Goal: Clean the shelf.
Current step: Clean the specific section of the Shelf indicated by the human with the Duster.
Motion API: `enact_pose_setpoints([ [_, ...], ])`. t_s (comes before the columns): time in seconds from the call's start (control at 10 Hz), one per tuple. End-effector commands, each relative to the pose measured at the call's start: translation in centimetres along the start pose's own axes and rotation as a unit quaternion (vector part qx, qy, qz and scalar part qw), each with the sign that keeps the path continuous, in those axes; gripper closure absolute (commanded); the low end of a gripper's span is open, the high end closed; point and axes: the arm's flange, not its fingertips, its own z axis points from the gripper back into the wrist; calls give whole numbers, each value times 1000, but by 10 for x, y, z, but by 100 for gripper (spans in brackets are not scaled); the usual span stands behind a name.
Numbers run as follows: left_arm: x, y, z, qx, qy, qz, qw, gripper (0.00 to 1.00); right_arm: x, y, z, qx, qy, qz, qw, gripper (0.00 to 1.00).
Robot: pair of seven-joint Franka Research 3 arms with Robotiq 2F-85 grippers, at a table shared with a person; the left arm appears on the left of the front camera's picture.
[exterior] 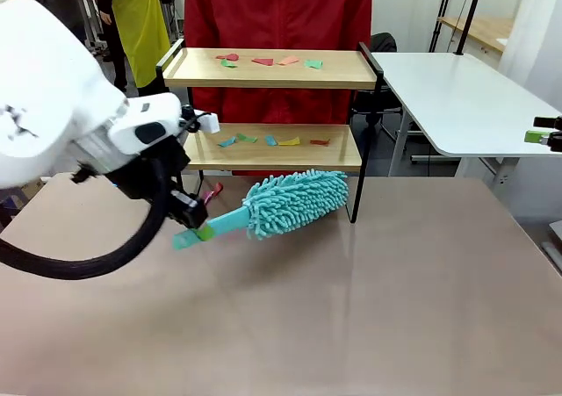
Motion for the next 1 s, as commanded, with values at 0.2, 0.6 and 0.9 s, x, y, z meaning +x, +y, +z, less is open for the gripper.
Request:
enact_pose_setpoints([
  [0.2,-93,12,43,-34,74,-40,996,87,2,1,-1,-1,0,2,1000,0],
  [0.6,-100,21,124,-2,207,-100,973,87,2,1,-1,-1,0,2,1000,0],
  [0.9,-83,36,179,9,266,-105,958,87,2,1,-1,-1,0,2,1000,0],
])
